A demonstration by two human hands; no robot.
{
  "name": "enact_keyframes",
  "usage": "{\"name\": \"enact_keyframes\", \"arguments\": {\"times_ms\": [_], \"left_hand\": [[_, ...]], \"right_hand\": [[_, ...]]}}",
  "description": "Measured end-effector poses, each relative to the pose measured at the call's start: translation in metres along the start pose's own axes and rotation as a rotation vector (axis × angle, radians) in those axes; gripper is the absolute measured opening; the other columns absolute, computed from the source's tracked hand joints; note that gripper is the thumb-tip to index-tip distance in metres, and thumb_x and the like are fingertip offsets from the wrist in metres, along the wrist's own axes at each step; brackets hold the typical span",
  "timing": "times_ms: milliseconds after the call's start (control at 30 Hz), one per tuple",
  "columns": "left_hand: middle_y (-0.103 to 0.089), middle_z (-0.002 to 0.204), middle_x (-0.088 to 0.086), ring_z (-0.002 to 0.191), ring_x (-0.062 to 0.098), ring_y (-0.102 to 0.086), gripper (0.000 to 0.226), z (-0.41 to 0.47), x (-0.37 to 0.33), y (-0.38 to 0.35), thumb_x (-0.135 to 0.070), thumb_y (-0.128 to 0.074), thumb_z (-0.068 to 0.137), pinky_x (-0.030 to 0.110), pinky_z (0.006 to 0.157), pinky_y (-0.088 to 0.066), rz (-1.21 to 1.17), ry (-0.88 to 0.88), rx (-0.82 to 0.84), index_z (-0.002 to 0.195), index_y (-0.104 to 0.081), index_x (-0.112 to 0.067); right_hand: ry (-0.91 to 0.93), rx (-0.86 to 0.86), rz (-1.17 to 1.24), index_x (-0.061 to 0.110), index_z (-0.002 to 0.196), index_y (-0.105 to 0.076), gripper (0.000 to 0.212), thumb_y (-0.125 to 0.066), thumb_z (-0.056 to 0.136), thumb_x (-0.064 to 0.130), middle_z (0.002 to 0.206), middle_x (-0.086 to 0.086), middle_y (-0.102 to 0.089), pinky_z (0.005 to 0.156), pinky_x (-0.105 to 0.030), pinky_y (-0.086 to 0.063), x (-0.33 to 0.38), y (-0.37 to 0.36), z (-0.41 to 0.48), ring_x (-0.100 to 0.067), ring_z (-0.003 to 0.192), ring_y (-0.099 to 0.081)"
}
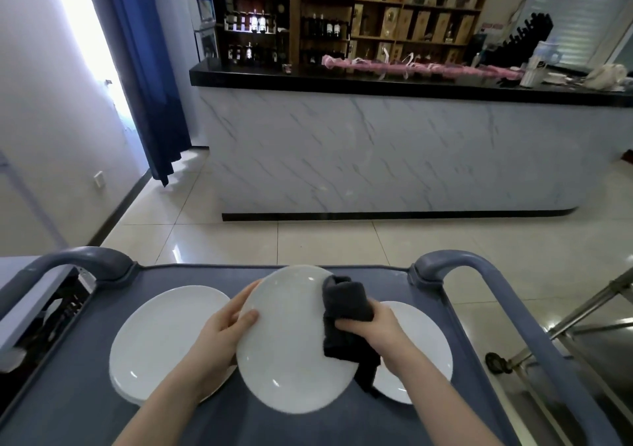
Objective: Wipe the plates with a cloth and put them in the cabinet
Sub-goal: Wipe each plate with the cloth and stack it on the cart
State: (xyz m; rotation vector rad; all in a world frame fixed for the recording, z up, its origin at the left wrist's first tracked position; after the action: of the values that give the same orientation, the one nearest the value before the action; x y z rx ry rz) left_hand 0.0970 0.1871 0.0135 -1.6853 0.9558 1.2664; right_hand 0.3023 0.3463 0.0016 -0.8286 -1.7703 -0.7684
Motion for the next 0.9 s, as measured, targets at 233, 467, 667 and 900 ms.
{"name": "enact_keyframes", "arguments": {"times_ms": [233,467,667,900], "left_hand": [[-0.072,0.121,-0.005,0.098,0.016,-0.073,0.047,0.006,-0.007,0.003,-0.018,-0.045,0.107,0.036,0.07,-0.059,-0.051,-0.032,-0.103,0.129,-0.058,-0.057],[-0.072,0.118,-0.01,0.103,0.017,-0.071,0.043,0.013,-0.037,-0.01,-0.024,-0.051,0.106,0.035,0.073,-0.061,0.267,0.007,0.109,0.128,-0.056,-0.06],[-0.071,0.122,-0.014,0.111,0.01,-0.067,0.036,0.027,-0.067,-0.035,-0.024,-0.055,0.104,0.034,0.096,-0.056,0.527,-0.043,0.195,0.132,-0.061,-0.046],[-0.076,0.106,-0.005,0.098,0.016,-0.072,0.032,0.023,-0.048,-0.01,-0.018,-0.07,0.094,0.038,0.086,-0.058,0.358,-0.16,-0.174,0.119,-0.067,-0.038]], "right_hand": [[-0.235,0.02,0.297,-0.006,0.107,-0.065,0.038,-0.077,0.071,-0.01,0.096,-0.02,-0.075,0.074,-0.036,-0.058,-0.048,-0.034,-0.014,-0.034,0.089,-0.073],[0.102,0.002,-0.2,0.027,0.1,-0.069,0.049,-0.089,0.06,0.007,0.093,0.005,-0.076,0.069,-0.024,-0.056,0.028,0.011,0.009,-0.01,0.086,-0.072],[0.301,0.079,-0.566,0.044,0.09,-0.061,0.037,-0.082,0.067,0.024,0.088,0.012,-0.071,0.075,-0.026,-0.054,0.08,-0.002,0.013,-0.008,0.089,-0.066],[0.182,-0.203,0.085,0.026,0.097,-0.067,0.03,-0.077,0.078,0.005,0.078,0.007,-0.075,0.053,-0.014,-0.051,0.049,0.024,-0.006,-0.005,0.073,-0.071]]}}
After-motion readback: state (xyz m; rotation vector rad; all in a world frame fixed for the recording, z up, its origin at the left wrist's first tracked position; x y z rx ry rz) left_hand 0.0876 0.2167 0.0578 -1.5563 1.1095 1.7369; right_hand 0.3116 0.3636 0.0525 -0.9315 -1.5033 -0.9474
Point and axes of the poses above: each hand's wrist, its own z-axis towards the middle knuckle, its own y-axis out of the back of the hand, x = y × z, the point moved 7 cm from there along z, towards the middle knuckle
